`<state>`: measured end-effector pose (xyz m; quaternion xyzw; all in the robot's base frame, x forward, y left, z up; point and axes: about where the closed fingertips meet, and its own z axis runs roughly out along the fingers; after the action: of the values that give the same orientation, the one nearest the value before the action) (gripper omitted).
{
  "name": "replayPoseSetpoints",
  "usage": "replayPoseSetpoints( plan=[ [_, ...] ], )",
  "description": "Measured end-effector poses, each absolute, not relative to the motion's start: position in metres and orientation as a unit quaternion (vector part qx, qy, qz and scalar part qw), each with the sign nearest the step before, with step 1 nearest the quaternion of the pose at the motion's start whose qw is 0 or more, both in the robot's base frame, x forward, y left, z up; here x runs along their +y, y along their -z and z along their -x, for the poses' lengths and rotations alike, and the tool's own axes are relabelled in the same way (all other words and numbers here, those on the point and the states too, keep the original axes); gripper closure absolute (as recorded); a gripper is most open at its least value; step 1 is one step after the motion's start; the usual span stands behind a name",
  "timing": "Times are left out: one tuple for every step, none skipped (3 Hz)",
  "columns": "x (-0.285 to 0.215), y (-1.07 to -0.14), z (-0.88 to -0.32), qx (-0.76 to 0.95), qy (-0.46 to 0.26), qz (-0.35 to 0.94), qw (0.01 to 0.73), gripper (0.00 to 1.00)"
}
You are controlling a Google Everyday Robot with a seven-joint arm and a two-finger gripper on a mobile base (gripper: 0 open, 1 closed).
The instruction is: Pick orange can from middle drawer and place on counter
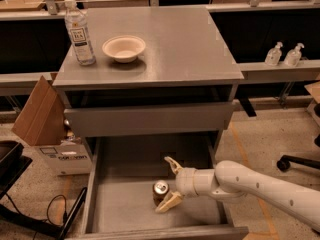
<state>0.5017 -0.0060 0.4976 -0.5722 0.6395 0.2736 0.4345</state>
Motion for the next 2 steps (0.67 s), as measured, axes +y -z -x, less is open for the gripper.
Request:
replayPoseSetpoints(
  plan=[
    [0.000, -0.482, -0.506, 0.642, -0.275, 0.573, 0.428, 0.00],
    [0.007, -0.468, -0.509, 0.644, -0.273, 0.580, 0.418, 0.00]
  ],
)
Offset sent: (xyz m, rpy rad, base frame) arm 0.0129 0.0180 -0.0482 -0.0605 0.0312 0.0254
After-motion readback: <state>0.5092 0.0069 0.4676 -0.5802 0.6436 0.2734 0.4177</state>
